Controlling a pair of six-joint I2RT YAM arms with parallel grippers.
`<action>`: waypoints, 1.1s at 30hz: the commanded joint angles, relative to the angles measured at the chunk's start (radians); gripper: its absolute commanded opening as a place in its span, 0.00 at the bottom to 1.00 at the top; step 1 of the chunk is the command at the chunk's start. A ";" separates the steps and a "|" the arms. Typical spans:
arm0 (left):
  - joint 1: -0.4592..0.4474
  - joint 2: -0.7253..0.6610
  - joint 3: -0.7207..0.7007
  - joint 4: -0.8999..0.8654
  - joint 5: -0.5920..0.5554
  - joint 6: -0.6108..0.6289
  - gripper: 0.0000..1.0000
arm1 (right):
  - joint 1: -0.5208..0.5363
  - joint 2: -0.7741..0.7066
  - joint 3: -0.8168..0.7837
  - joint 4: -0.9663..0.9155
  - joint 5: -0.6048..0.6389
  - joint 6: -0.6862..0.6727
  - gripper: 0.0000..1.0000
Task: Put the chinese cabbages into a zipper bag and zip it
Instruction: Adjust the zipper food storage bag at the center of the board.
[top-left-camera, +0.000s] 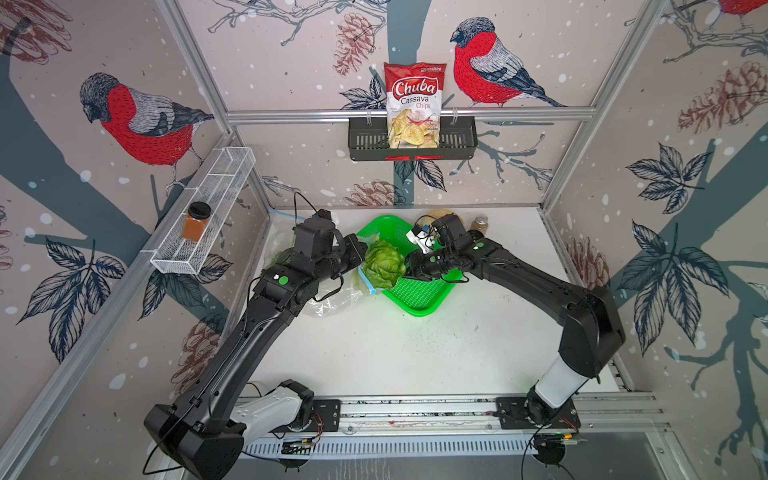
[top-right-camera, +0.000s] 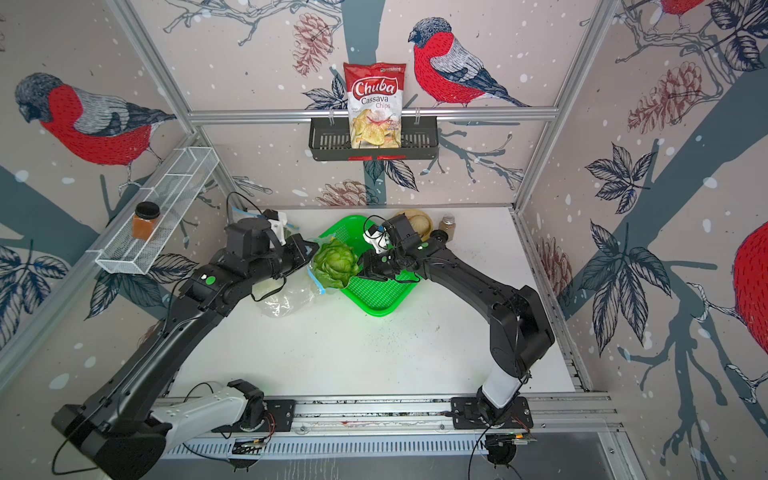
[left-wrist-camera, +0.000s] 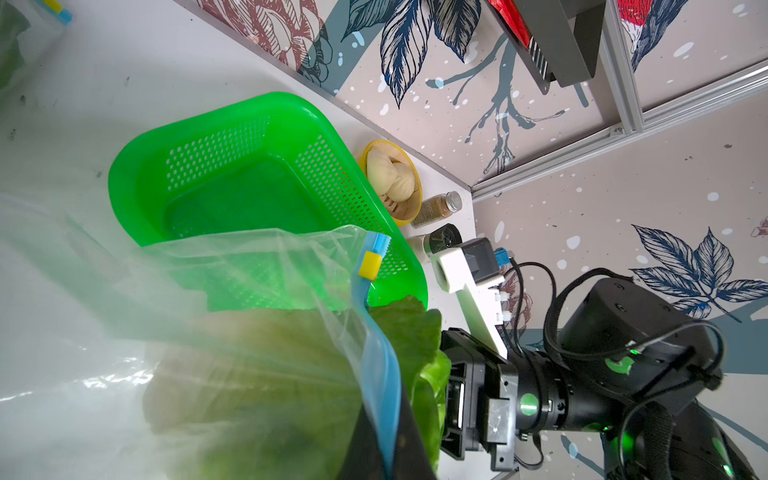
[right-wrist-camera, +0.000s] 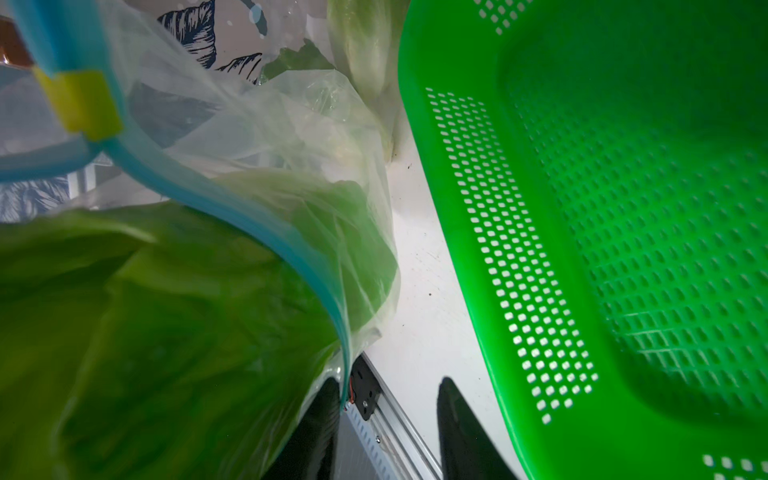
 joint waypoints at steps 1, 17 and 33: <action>0.001 -0.006 -0.007 0.059 0.003 -0.008 0.00 | 0.010 0.003 -0.009 0.078 -0.032 0.042 0.40; 0.001 -0.034 -0.022 0.014 -0.020 0.002 0.00 | 0.015 -0.013 -0.039 0.195 -0.017 0.117 0.00; 0.007 -0.031 0.158 -0.400 -0.279 0.196 0.00 | 0.093 -0.139 0.131 -0.178 0.179 0.086 0.00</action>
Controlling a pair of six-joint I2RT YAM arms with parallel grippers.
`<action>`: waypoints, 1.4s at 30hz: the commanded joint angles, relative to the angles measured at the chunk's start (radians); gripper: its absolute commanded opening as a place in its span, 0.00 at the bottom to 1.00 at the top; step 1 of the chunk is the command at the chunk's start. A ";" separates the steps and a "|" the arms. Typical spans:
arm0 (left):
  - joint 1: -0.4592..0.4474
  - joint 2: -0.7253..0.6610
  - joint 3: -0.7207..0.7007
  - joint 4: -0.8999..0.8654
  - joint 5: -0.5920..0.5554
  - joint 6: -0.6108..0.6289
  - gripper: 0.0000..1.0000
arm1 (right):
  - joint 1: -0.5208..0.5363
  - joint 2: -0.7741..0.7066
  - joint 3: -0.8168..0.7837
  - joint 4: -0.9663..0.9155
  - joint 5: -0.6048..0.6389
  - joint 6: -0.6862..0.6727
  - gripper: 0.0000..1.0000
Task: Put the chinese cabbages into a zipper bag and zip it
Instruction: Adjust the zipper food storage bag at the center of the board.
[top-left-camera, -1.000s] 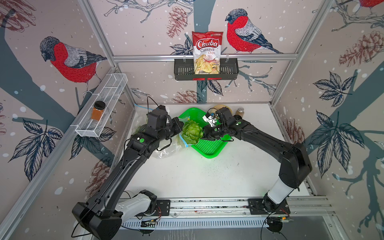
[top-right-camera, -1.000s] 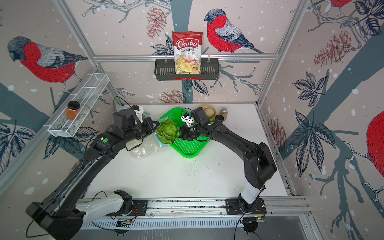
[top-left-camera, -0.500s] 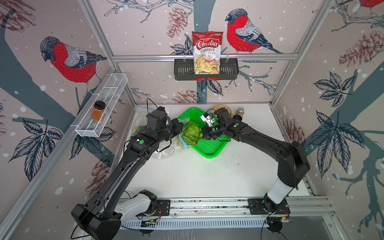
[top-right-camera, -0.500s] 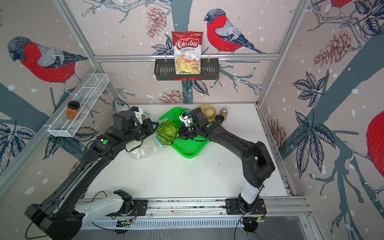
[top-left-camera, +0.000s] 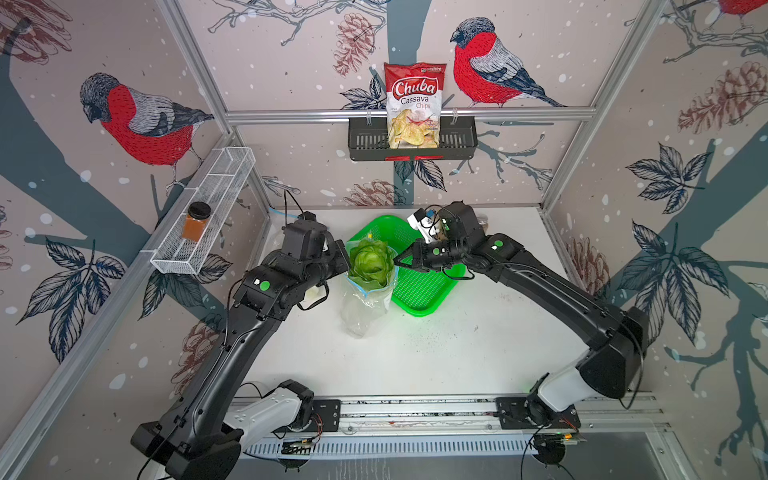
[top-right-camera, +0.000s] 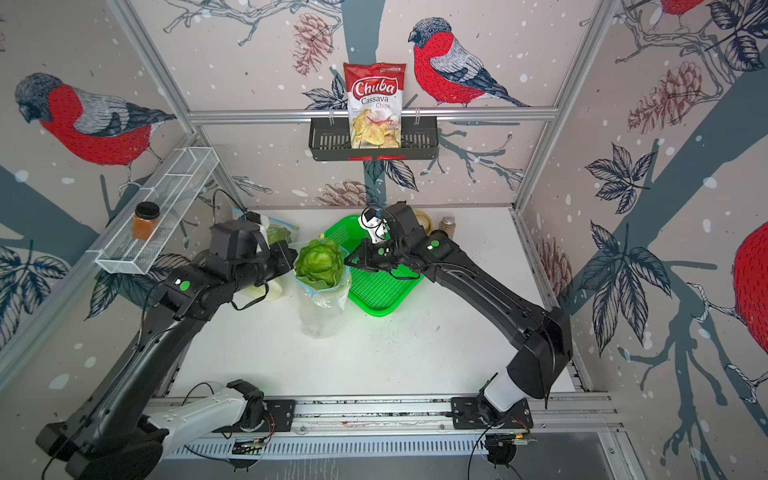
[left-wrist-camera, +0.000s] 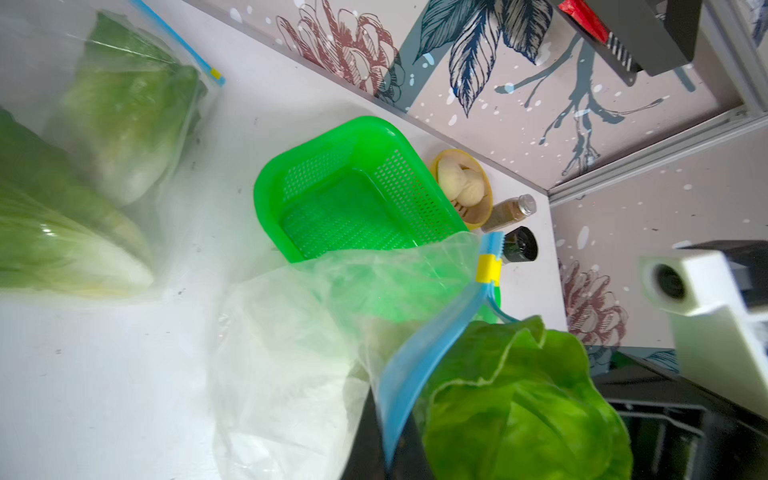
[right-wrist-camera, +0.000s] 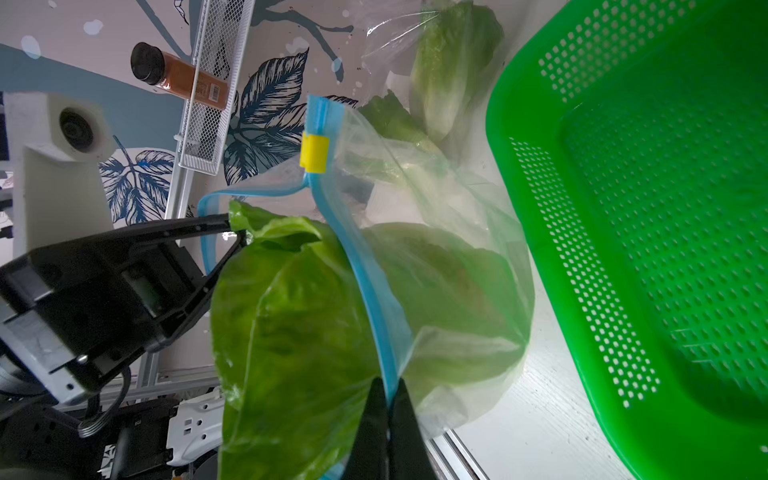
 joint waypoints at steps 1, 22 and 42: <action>0.004 0.002 0.026 -0.098 -0.076 0.067 0.00 | 0.018 -0.002 0.011 -0.078 0.063 0.017 0.00; 0.006 0.066 0.129 -0.149 0.034 0.317 0.00 | 0.298 0.060 0.193 0.146 0.102 0.049 0.01; 0.006 -0.007 -0.029 0.107 0.336 0.704 0.00 | -0.065 -0.385 -0.328 0.395 0.043 -0.225 0.48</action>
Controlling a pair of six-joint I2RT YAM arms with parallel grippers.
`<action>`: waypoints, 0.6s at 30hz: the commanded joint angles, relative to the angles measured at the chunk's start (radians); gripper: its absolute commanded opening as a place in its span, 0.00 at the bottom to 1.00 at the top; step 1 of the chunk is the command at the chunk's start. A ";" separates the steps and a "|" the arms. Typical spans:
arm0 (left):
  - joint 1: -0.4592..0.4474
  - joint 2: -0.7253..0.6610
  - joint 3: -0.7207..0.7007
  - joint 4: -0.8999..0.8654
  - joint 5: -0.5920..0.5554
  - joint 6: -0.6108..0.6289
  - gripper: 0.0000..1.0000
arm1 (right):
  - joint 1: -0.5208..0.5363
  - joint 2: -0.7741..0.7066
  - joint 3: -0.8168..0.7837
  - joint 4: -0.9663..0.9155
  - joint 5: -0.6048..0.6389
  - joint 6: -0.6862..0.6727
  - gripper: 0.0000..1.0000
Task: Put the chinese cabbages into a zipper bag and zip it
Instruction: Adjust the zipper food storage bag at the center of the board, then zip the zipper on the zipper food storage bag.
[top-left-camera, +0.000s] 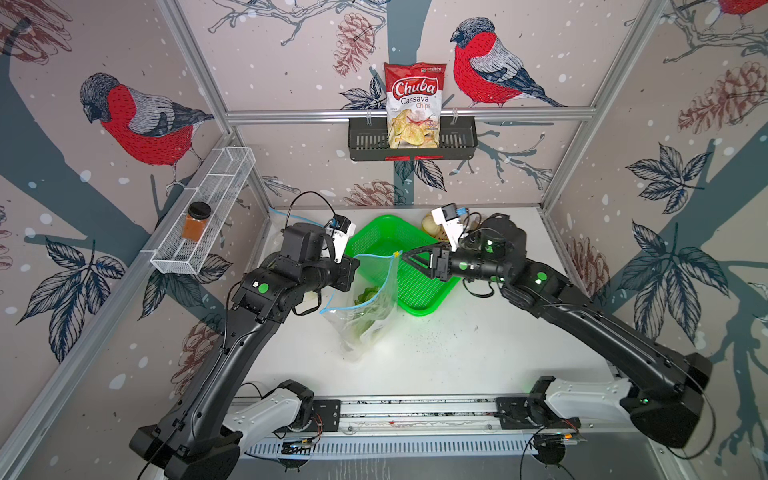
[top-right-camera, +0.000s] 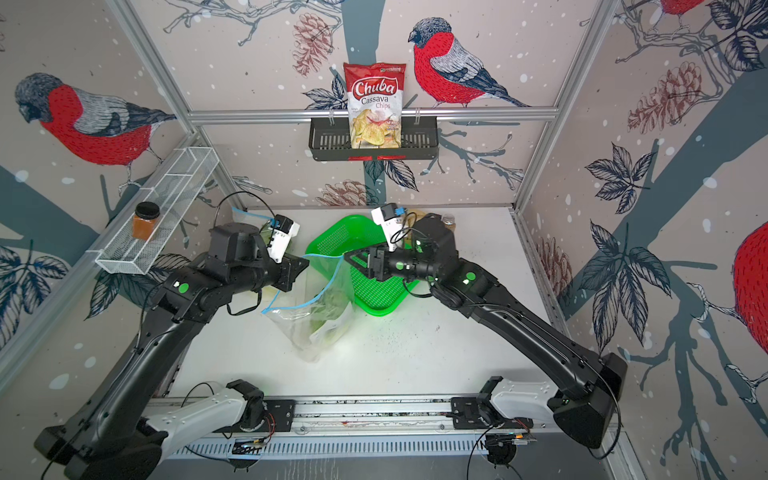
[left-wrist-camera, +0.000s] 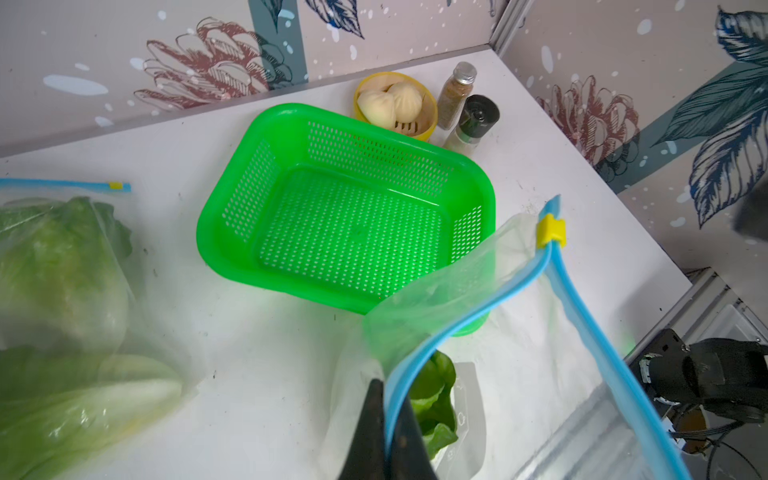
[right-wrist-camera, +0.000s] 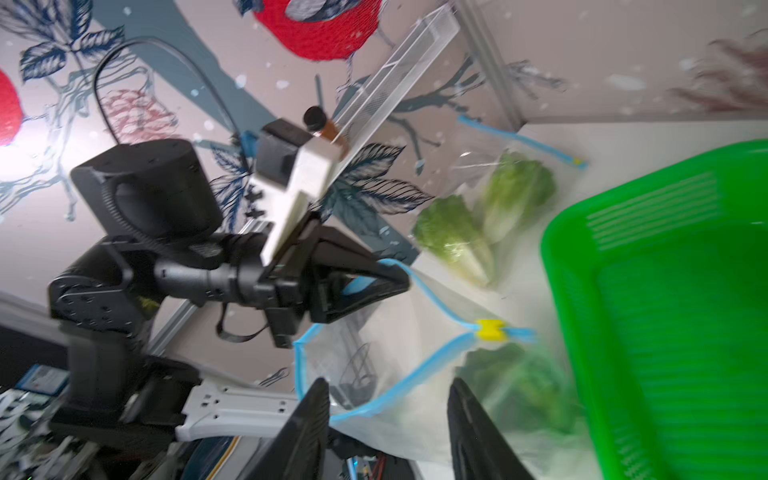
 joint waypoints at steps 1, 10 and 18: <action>0.001 0.012 0.009 0.079 0.072 0.082 0.00 | -0.095 -0.036 -0.077 0.077 -0.089 -0.108 0.48; 0.001 0.068 0.041 0.079 0.096 0.144 0.00 | -0.089 -0.028 -0.198 0.152 -0.142 -0.296 0.51; 0.001 0.086 0.026 0.095 0.051 0.146 0.00 | -0.027 -0.003 -0.241 0.123 -0.183 -0.357 0.49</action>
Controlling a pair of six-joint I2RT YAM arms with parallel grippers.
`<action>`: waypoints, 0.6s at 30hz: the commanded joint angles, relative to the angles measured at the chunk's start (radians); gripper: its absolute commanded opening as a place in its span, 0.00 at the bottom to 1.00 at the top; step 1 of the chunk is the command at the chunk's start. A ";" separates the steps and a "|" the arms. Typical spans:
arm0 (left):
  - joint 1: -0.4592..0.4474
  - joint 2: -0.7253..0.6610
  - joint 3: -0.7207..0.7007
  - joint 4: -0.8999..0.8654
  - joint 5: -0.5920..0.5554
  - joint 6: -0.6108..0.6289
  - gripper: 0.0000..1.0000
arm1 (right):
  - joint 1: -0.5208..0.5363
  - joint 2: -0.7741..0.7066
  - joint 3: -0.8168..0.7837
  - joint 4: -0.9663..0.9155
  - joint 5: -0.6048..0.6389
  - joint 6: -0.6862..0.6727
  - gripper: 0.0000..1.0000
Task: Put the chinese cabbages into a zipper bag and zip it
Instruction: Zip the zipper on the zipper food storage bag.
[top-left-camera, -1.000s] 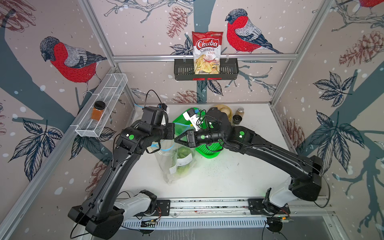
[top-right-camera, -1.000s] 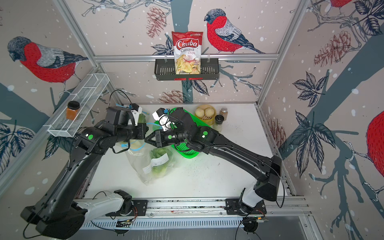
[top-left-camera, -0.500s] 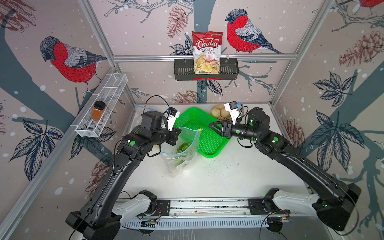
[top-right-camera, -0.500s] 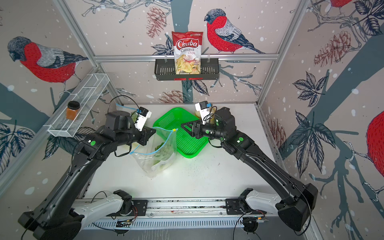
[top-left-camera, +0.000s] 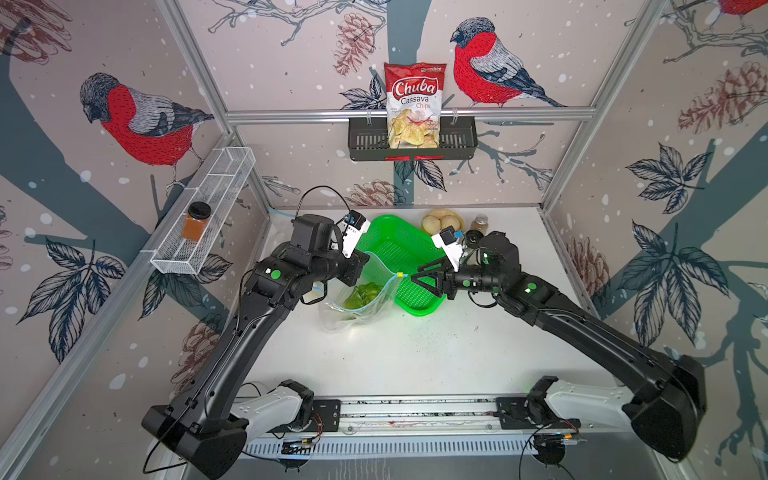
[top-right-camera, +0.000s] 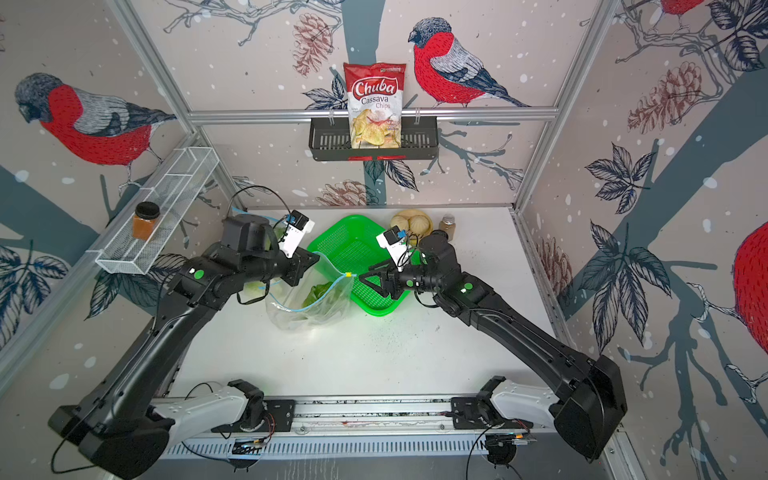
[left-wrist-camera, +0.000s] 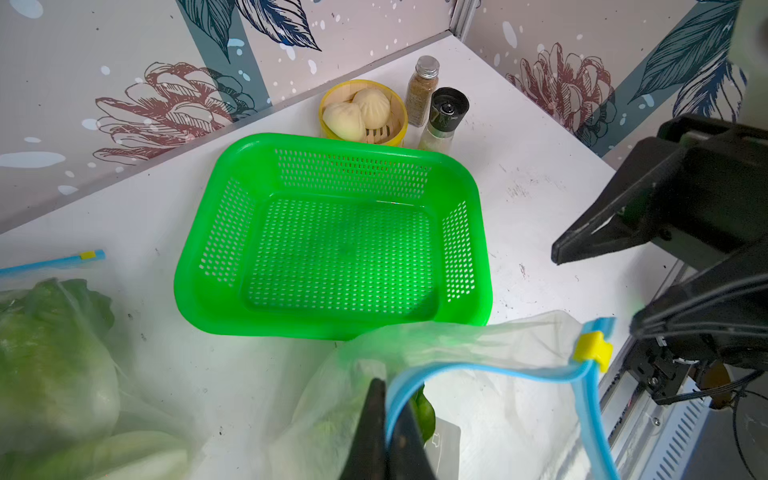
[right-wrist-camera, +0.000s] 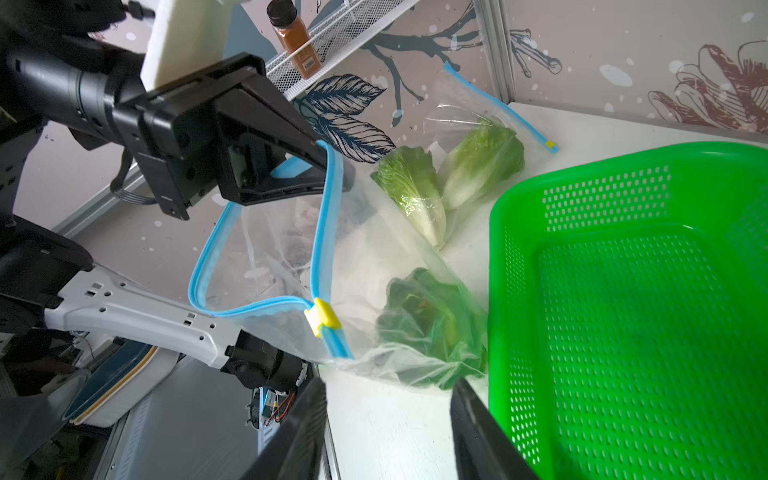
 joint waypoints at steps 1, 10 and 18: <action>0.001 0.004 -0.006 0.056 -0.015 0.007 0.00 | 0.029 0.001 -0.017 0.024 -0.029 -0.053 0.49; 0.000 0.005 -0.028 0.082 -0.010 -0.004 0.00 | 0.060 0.087 0.023 0.071 -0.035 -0.078 0.46; 0.000 0.035 -0.021 0.081 -0.009 -0.005 0.00 | 0.018 0.136 0.051 0.064 -0.023 -0.150 0.43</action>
